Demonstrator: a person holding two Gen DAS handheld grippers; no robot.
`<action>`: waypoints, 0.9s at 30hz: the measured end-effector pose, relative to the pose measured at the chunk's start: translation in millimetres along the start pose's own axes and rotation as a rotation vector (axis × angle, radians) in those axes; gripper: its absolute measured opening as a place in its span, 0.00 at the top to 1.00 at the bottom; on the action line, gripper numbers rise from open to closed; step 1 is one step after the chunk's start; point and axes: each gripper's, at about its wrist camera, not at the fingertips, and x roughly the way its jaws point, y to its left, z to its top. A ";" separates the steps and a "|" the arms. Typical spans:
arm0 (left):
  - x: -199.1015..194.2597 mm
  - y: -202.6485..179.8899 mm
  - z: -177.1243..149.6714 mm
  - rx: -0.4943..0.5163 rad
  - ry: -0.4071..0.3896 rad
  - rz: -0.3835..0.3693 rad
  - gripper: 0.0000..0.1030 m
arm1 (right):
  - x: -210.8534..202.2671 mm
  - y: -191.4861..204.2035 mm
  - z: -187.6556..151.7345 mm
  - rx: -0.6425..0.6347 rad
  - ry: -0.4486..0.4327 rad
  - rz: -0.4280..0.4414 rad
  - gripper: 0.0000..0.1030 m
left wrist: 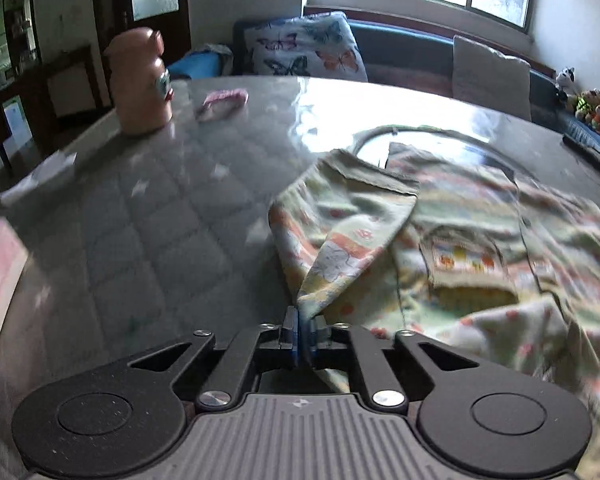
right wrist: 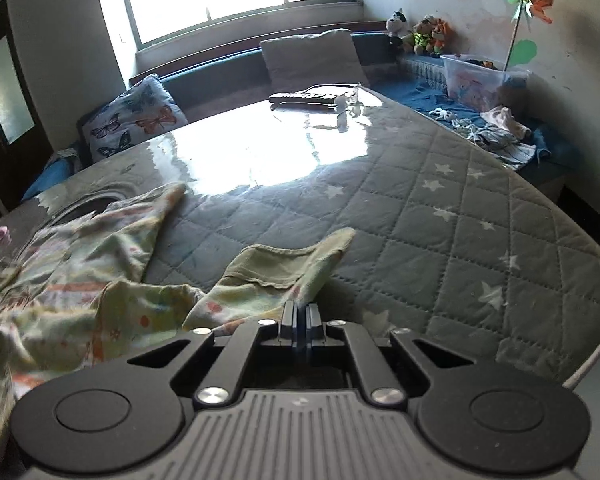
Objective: Fold clothes
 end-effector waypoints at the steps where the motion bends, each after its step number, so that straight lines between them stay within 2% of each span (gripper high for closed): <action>1: -4.1 0.6 -1.9 0.003 -0.001 0.000 0.81 | -1.8 0.0 1.7 -0.001 -0.004 -0.005 0.92; 2: -7.9 0.9 -2.4 0.008 -0.006 0.001 0.76 | -3.8 0.0 3.5 -0.004 -0.008 -0.011 0.89; 4: -16.7 0.8 -0.3 0.021 -0.023 0.013 0.49 | -9.8 0.7 7.7 -0.027 -0.030 -0.025 0.88; 8: -32.9 -1.2 8.8 0.043 -0.081 0.014 0.36 | -21.0 9.1 23.1 -0.085 -0.082 -0.035 0.74; 9: -35.3 -3.0 12.6 0.044 -0.098 0.006 0.30 | -20.0 13.0 27.1 -0.098 -0.087 -0.020 0.72; 10: -37.2 -4.8 16.7 0.044 -0.114 -0.004 0.28 | -18.7 17.2 30.9 -0.109 -0.090 -0.004 0.71; 16: -25.2 -33.6 40.2 0.084 -0.150 -0.065 0.30 | 13.6 53.6 47.3 -0.163 -0.047 0.146 0.71; 21: 8.5 -59.1 66.9 0.133 -0.142 -0.111 0.34 | 48.0 85.5 58.5 -0.214 0.007 0.213 0.71; 27: 57.5 -76.7 95.5 0.172 -0.114 -0.094 0.35 | 87.8 108.4 74.4 -0.247 0.060 0.237 0.71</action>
